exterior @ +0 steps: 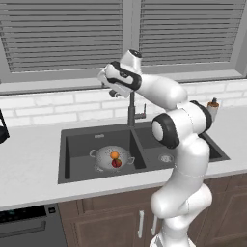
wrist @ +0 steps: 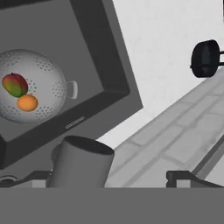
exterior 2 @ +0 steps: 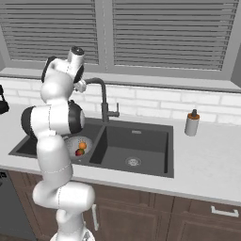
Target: Put the colander in the sink, put the mango, tangerine in the colander, and turn on the sink faucet and pour water over the colander.
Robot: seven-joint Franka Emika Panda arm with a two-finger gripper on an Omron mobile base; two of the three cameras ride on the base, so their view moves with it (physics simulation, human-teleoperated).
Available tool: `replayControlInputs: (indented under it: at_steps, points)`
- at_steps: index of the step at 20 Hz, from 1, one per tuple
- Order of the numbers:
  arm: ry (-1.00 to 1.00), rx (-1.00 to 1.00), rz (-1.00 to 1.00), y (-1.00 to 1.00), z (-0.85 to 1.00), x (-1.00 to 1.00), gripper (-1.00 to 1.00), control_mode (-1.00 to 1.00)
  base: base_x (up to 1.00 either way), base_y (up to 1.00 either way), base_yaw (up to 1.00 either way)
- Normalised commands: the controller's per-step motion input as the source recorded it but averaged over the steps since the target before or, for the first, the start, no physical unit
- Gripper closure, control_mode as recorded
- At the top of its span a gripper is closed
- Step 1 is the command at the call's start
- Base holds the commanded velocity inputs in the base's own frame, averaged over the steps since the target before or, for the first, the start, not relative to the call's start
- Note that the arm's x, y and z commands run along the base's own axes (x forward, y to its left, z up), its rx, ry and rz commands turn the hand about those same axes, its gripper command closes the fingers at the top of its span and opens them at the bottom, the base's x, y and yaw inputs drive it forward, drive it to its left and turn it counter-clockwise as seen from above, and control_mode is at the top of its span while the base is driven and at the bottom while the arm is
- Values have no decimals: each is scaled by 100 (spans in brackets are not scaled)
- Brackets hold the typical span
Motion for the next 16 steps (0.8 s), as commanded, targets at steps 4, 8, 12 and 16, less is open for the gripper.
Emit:
replayControlInputs:
  at_steps: [4,8,12,16]
  points:
    - [0,-4,0,-22,-30,-19,-100,-100,0,0,0]
    - [-6,0,0,-42,-6,-62,-100,-100,0,0,0]
    - [-14,0,0,-49,5,-58,-100,-100,0,0,0]
    - [-23,0,0,-32,17,-58,-100,-100,0,0,0]
